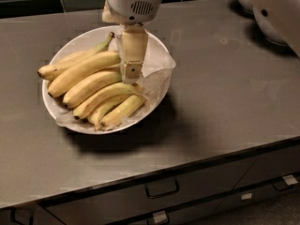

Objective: Pick banana from white bowl

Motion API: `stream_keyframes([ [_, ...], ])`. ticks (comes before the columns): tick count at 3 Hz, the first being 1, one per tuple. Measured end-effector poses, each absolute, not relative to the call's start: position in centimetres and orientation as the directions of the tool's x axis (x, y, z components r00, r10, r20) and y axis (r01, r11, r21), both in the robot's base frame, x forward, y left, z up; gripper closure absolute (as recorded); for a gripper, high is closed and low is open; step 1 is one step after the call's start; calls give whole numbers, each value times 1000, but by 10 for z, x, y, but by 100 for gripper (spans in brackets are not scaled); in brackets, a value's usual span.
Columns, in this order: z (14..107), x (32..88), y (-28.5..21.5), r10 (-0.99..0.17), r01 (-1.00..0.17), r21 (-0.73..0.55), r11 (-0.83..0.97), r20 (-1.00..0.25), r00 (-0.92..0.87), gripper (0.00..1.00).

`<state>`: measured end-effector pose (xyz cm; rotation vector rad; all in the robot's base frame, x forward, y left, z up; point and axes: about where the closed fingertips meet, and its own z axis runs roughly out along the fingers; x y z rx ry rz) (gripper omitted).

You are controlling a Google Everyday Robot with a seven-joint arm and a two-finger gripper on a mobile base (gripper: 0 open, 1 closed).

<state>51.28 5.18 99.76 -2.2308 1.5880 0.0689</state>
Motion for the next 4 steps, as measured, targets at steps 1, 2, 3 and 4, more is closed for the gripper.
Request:
stream_keyframes([
  [1, 989, 517, 64, -891, -920, -268, -286, -278, 359, 27],
  [2, 975, 524, 83, -883, -921, -241, -305, -290, 368, 41],
  [3, 973, 526, 84, -885, -923, -237, -302, -289, 364, 43],
  [4, 968, 528, 83, -892, -928, -229, -292, -286, 351, 49],
])
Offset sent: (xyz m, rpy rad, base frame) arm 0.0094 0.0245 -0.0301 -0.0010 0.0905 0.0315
